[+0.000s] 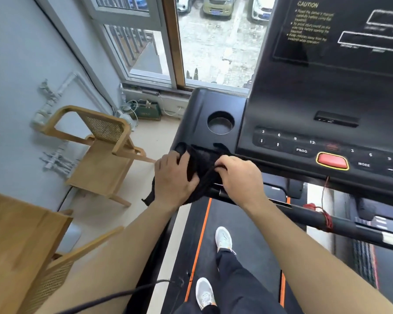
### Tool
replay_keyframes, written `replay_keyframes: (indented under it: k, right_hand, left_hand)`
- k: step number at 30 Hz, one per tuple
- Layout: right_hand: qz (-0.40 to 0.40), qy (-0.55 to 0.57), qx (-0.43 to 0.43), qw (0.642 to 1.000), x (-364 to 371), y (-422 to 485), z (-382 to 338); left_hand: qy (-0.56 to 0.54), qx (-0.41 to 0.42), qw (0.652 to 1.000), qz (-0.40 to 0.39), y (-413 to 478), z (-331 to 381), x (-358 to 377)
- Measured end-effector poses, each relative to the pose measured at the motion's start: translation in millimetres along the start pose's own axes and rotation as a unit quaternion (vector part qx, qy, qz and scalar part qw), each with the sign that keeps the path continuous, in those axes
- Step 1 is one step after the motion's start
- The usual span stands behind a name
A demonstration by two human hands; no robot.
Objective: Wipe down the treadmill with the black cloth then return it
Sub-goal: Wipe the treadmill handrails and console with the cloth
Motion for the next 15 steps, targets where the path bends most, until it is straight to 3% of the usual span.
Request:
replay_keyframes:
  k: [2, 5, 10, 13, 15]
  right_hand:
    - [0.048, 0.006, 0.011, 0.999, -25.3, -15.1, -3.2]
    - [0.096, -0.098, -0.017, 0.99, -59.5, -32.4, -1.8]
    - [-0.082, -0.201, 0.004, 0.976, -37.3, -74.4, 15.2]
    - [-0.183, -0.137, 0.032, 0.973, -15.5, -86.7, 11.3]
    - [-0.225, -0.073, 0.037, 0.971, 3.1, -79.1, 3.9]
  left_hand:
    - [-0.019, -0.045, 0.999, -0.011, -7.4, -1.7, -6.1]
    - [0.021, -0.069, 0.994, -0.082, -16.8, 0.1, -4.9]
    - [0.111, -0.011, 0.988, -0.107, -26.3, 11.1, -2.3]
    - [0.109, 0.097, 0.988, -0.044, -32.9, 31.4, -4.1]
    - [0.092, 0.18, 0.975, -0.089, -42.6, 41.1, 14.8]
Point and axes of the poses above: each hand's wrist, its own y-axis towards the middle knuckle, its own x-axis out of the palm, z = x × y, the point moved 7 cm from there along y, towards the middle knuckle, and after that the axes turned 2 degrees about -x, right-handed, at the moved point
